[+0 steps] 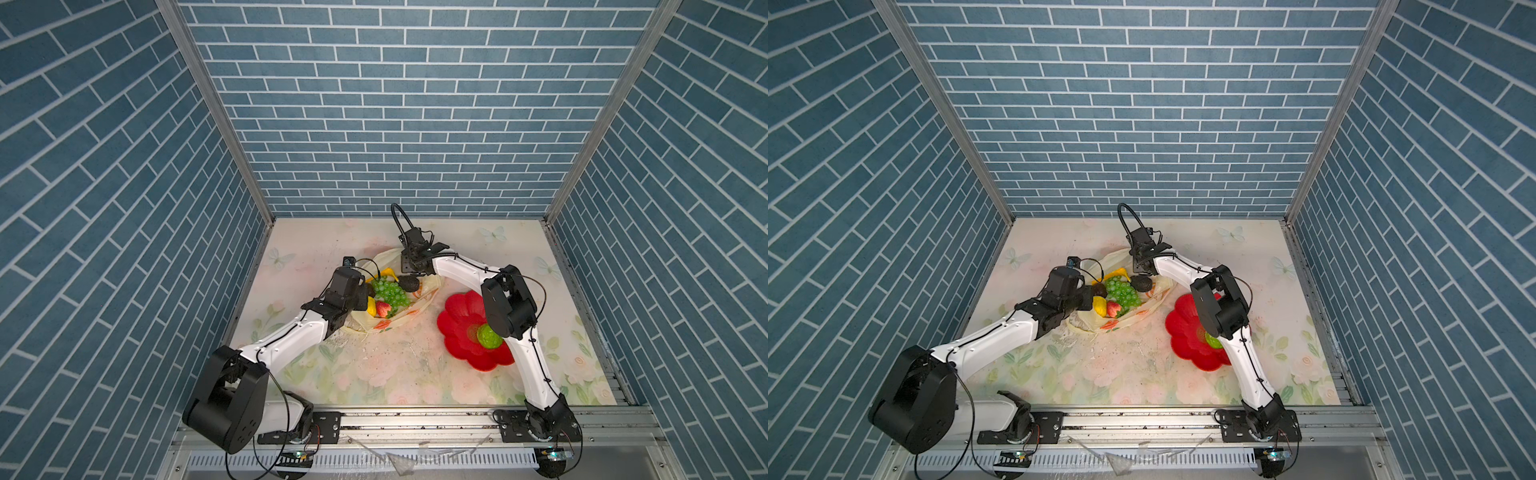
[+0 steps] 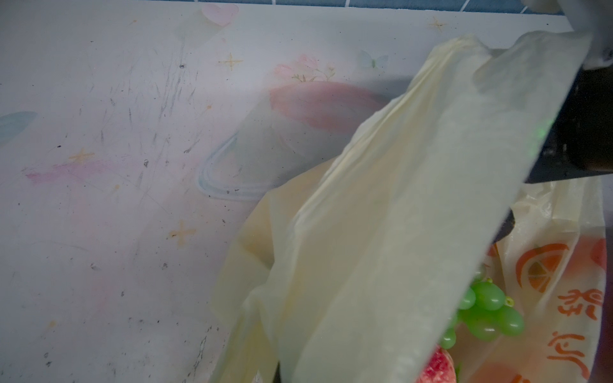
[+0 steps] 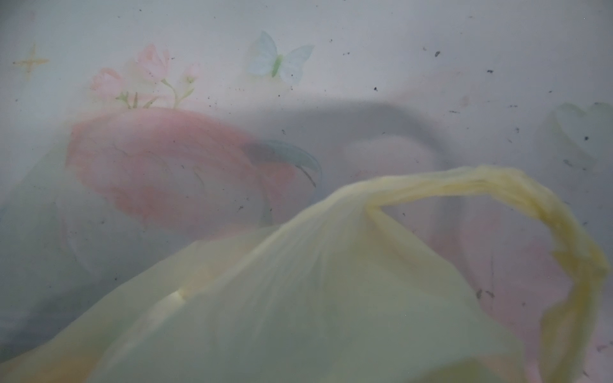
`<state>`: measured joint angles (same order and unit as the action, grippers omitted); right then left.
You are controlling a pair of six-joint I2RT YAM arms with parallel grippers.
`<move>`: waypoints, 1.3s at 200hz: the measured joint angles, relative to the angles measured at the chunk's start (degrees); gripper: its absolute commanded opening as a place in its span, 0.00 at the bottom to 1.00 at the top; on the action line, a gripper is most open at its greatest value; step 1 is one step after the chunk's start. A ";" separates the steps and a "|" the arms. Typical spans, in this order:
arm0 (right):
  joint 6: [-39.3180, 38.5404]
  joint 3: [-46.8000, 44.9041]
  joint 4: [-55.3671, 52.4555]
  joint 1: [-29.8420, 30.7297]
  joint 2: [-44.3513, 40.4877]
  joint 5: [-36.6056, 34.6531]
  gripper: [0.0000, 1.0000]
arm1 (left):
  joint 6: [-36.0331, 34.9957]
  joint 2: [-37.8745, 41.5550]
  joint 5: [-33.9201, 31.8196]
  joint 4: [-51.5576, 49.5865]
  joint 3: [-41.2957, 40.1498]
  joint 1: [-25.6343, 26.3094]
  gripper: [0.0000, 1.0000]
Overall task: Take fruits out of the plastic bag
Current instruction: Pick up the fruit from the plastic bag.
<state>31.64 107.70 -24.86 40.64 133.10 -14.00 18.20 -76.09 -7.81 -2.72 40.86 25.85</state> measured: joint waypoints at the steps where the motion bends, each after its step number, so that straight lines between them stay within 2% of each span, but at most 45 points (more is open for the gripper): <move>1: 0.02 0.07 -0.02 0.00 0.07 0.00 0.64 | 0.00 0.00 0.00 0.00 0.00 0.00 0.00; 29: 0.02 1.09 -0.28 -0.07 1.33 -0.15 0.63 | 0.00 0.00 0.00 0.00 0.00 0.00 0.00; 72: 0.00 1.44 -0.42 -0.11 1.70 -0.17 0.52 | 0.00 0.00 0.00 0.00 0.00 0.00 0.00; 125: -0.04 0.00 0.72 -0.11 0.87 0.57 0.51 | 0.00 0.00 -0.02 0.00 0.00 0.00 0.00; 260: -0.61 -18.25 2.89 1.92 -19.69 5.97 0.52 | 0.00 0.00 -0.17 -0.04 0.00 0.00 0.00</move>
<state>31.03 89.45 -21.98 42.57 113.40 -8.03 18.20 -76.09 -7.99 -2.76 40.86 25.85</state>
